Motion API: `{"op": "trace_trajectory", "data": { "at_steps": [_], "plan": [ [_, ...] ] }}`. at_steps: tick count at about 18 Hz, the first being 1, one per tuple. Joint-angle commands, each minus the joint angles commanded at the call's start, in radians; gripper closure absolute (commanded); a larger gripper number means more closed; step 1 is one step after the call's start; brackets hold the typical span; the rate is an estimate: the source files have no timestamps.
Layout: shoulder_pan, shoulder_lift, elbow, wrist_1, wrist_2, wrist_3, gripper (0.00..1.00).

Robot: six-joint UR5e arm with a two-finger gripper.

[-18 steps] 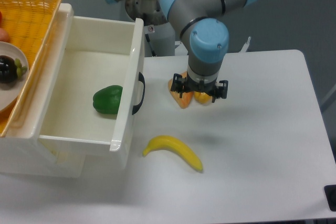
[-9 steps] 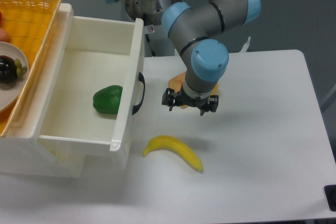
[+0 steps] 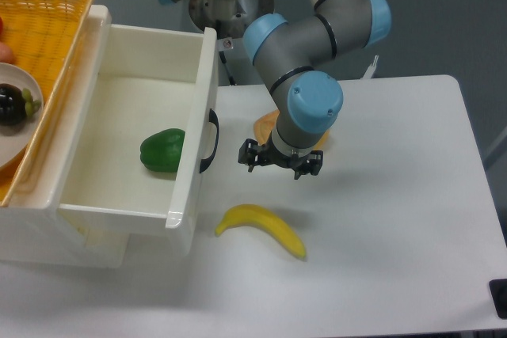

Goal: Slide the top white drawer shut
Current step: 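Raise the gripper and move it toward the open drawer's front panel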

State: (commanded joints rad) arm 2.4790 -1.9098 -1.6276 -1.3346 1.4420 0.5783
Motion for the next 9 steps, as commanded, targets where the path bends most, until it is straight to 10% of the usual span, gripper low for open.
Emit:
{"op": "trace_trajectory", "data": {
  "at_steps": [9],
  "plan": [
    [-0.035,0.000,-0.012,-0.005,0.000,-0.002,0.00]
  ]
}}
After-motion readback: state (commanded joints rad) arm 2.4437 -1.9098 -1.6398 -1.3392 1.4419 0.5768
